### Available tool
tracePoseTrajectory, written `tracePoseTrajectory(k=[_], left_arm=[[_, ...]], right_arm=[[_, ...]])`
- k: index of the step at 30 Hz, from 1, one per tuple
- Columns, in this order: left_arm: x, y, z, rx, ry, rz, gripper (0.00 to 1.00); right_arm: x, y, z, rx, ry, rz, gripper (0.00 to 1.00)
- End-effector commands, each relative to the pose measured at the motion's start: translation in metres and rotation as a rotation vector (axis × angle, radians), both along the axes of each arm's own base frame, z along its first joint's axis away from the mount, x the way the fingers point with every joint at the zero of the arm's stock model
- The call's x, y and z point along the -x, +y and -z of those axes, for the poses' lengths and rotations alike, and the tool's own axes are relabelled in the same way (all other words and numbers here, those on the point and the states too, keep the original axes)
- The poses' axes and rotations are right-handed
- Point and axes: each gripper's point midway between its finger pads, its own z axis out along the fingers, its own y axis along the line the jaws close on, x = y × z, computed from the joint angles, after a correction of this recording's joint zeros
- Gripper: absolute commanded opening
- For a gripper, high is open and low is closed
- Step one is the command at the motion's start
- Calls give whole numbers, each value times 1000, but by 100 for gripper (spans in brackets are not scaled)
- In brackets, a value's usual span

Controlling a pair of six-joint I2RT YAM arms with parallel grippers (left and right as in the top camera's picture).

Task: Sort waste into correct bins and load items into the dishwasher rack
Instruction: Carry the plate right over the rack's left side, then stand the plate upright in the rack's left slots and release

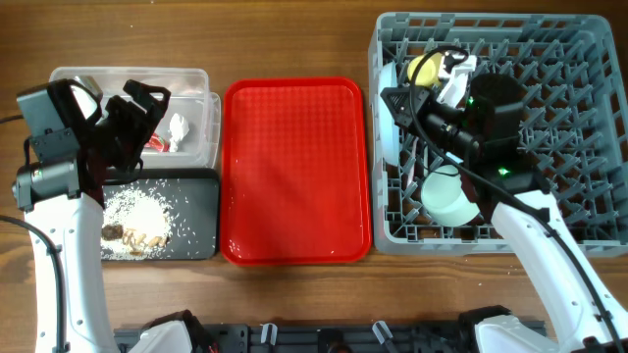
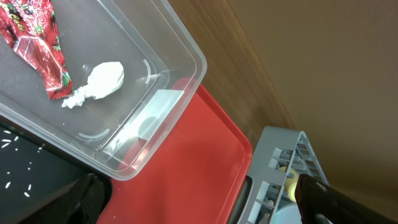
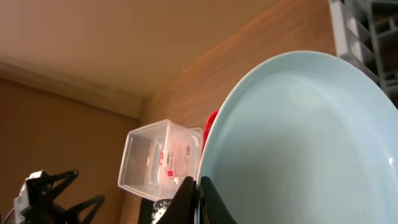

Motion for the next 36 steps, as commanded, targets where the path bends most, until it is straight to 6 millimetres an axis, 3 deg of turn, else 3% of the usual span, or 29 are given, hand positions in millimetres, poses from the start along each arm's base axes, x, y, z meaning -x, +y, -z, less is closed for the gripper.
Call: tracePoseTrajectory(k=[1, 7, 8, 9, 10, 15, 23, 30, 31, 36], left_arm=[[-1, 1, -5, 1, -16, 5, 100], [-1, 1, -5, 1, -16, 5, 100], [-1, 1, -5, 1, -16, 5, 100], [-1, 1, -5, 1, -16, 5, 100], [-1, 1, -5, 1, -16, 5, 100], [-1, 1, -5, 1, -16, 5, 100], [-1, 1, -5, 1, -16, 5, 100], [-1, 1, -5, 1, -16, 5, 100], [-1, 1, -5, 1, -16, 5, 100], [-1, 1, -5, 1, -16, 5, 100]], right_arm=[[1, -8, 11, -5, 20, 10, 4], [0, -24, 22, 62, 14, 15, 6], [0, -26, 23, 68, 16, 18, 11], [0, -29, 25, 81, 18, 19, 28], [1, -32, 27, 91, 21, 20, 36], [4, -38, 35, 150, 17, -1, 58], [1, -41, 28, 314, -122, -78, 61], [-11, -80, 41, 723, -234, -54, 62], [-13, -87, 42, 773, -237, -39, 97], [-12, -98, 48, 822, -197, -8, 100]])
